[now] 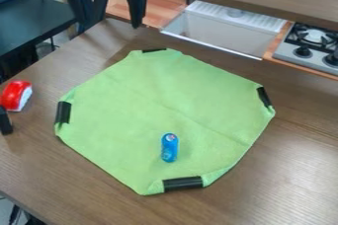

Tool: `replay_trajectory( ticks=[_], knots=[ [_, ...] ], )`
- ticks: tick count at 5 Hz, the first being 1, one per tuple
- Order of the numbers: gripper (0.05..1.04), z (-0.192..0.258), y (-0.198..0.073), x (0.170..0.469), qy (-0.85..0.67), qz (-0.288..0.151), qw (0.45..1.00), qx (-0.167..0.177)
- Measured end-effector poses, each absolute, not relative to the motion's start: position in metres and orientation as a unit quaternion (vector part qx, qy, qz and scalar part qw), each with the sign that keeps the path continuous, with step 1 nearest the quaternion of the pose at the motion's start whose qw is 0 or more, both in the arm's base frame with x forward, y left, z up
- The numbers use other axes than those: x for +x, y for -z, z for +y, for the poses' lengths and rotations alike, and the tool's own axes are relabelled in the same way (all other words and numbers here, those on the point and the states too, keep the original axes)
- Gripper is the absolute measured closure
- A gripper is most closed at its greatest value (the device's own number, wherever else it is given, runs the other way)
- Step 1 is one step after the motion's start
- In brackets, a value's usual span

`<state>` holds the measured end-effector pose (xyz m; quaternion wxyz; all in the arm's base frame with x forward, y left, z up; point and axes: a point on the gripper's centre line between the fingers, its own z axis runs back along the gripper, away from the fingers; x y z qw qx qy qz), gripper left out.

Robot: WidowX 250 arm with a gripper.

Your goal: Fold the cloth from the top right to the bottom left

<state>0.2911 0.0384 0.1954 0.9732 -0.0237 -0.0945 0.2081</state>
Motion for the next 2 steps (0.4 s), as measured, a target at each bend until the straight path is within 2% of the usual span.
replay_trajectory(
  ticks=[1,2],
  knots=[
    [0.082,0.0375,-0.1864,0.2916,-0.203,-0.082,0.975,-0.025],
    [0.082,0.0325,-0.1768,0.2982,-0.11,-0.108,0.987,-0.036]
  ],
)
